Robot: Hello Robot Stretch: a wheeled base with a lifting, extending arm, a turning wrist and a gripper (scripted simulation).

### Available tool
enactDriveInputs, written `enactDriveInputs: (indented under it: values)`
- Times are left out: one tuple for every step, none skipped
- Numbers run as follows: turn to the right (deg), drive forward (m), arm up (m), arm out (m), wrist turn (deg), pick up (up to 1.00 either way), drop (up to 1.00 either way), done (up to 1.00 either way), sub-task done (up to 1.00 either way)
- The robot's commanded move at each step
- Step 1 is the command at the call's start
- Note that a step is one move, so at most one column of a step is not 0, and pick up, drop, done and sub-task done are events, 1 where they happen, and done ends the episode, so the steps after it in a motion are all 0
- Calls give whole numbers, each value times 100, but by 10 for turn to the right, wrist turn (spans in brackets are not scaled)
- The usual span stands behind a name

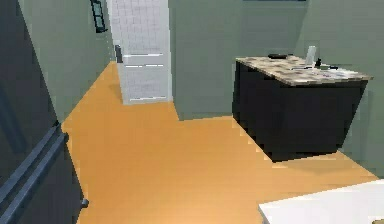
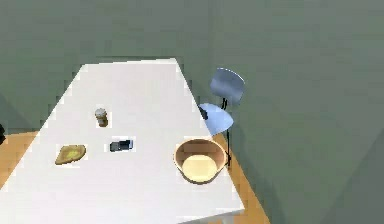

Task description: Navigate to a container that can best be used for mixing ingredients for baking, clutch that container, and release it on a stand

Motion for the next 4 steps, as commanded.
enactDriveInputs:
  values:
    - [0, 0, 50, 0, 0, 0, 0, 0, 0]
    - [0, 0, 38, 0, 0, 0, 0, 0, 0]
    - [0, 0, 0, 22, 0, 0, 0, 0, 0]
    - [0, 0, 0, 0, 450, 0, 0, 0, 0]
